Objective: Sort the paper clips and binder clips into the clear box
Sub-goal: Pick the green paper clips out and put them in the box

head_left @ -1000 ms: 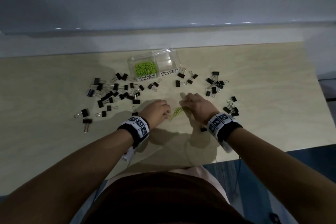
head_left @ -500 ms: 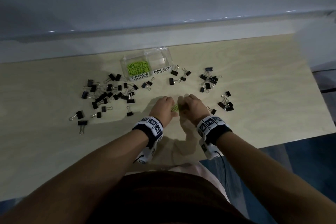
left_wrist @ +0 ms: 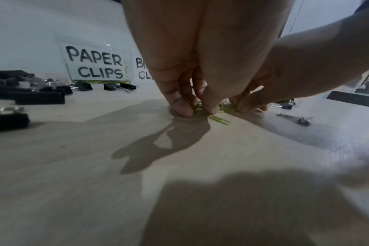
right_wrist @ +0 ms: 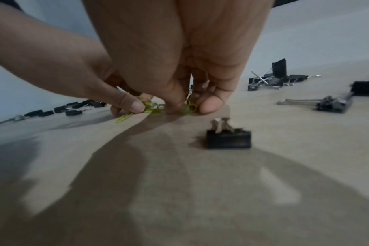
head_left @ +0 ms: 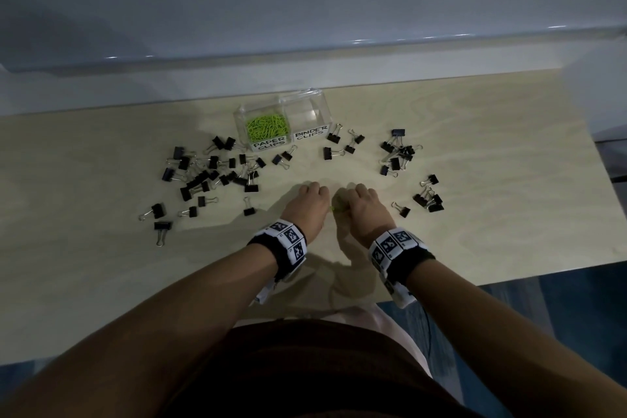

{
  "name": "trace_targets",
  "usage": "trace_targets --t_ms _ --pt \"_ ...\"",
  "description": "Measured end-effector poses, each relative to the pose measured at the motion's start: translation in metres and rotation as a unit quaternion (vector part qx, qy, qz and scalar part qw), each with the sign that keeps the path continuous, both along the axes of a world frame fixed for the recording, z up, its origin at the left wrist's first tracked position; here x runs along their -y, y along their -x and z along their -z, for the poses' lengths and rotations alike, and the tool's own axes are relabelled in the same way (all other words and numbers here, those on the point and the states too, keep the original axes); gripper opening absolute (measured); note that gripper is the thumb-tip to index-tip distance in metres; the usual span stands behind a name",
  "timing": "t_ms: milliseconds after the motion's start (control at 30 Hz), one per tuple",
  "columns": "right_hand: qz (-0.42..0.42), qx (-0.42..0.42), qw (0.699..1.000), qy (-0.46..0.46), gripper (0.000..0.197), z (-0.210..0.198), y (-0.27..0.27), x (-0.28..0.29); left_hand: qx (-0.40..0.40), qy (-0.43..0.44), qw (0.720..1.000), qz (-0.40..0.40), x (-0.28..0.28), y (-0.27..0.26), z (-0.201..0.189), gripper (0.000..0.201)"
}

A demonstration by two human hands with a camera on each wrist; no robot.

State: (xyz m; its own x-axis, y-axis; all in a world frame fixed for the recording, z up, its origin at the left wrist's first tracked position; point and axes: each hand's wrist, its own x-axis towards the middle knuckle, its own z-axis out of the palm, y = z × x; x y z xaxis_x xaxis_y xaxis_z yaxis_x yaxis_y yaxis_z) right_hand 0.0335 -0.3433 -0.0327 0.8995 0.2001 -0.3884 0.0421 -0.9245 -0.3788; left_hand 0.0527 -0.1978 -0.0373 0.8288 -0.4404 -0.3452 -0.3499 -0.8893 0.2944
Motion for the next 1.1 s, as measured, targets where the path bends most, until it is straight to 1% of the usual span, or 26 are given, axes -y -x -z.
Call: trace_targets --t_ms 100,200,267,333,367,433,533,600,667,767,867,933,1000,1033,1100 --pt "-0.003 0.012 1.000 0.004 0.036 0.003 0.000 0.001 -0.011 0.008 1.000 0.016 -0.005 0.001 -0.002 0.030" --pt "0.008 -0.005 1.000 0.012 0.033 0.003 -0.007 0.006 -0.028 0.031 0.999 -0.003 -0.016 0.000 0.000 0.023" --pt "0.031 -0.014 0.999 -0.004 0.028 0.000 -0.017 0.007 -0.033 0.063 0.997 -0.044 -0.027 -0.005 -0.002 0.012" --pt "0.055 -0.011 0.998 -0.036 0.016 -0.009 -0.033 0.000 -0.022 0.117 0.988 -0.094 -0.041 -0.015 -0.011 0.008" --pt "0.064 -0.009 0.997 -0.053 0.014 -0.015 -0.043 -0.007 -0.006 0.141 0.983 -0.120 -0.049 -0.022 -0.018 0.007" --pt "0.060 0.013 0.995 -0.081 0.019 -0.029 -0.067 -0.024 0.034 0.168 0.971 -0.167 -0.064 -0.041 -0.034 0.004" --pt "0.031 0.050 0.993 -0.100 0.015 -0.047 -0.105 -0.059 0.078 0.165 0.954 -0.238 -0.086 -0.077 -0.052 0.008" --pt "0.020 0.066 0.994 -0.082 0.011 -0.055 -0.126 -0.083 0.099 0.154 0.945 -0.272 -0.095 -0.100 -0.056 0.007" --pt "0.005 0.079 0.996 -0.047 0.013 -0.058 -0.145 -0.105 0.100 0.134 0.943 -0.289 -0.099 -0.120 -0.055 0.008" --pt "-0.023 0.074 0.997 -0.010 0.023 -0.055 -0.162 -0.121 0.066 0.075 0.958 -0.269 -0.092 -0.135 -0.054 0.013" --pt "-0.037 0.067 0.996 -0.042 0.033 -0.053 -0.163 -0.111 0.068 0.067 0.969 -0.228 -0.089 -0.132 -0.050 0.019" --pt "-0.031 0.088 0.992 -0.081 0.027 -0.055 -0.152 -0.090 0.104 0.082 0.972 -0.192 -0.092 -0.120 -0.049 0.028" --pt "-0.001 0.090 0.992 -0.093 0.017 -0.049 -0.132 -0.060 0.132 0.115 0.975 -0.136 -0.091 -0.100 -0.046 0.028" --pt "0.024 0.076 0.993 -0.084 0.013 -0.045 -0.119 -0.044 0.113 0.131 0.980 -0.098 -0.087 -0.088 -0.045 0.027" --pt "0.068 0.027 0.996 -0.044 0.008 -0.039 -0.089 -0.019 0.015 0.138 0.990 -0.020 -0.074 -0.059 -0.035 0.027"
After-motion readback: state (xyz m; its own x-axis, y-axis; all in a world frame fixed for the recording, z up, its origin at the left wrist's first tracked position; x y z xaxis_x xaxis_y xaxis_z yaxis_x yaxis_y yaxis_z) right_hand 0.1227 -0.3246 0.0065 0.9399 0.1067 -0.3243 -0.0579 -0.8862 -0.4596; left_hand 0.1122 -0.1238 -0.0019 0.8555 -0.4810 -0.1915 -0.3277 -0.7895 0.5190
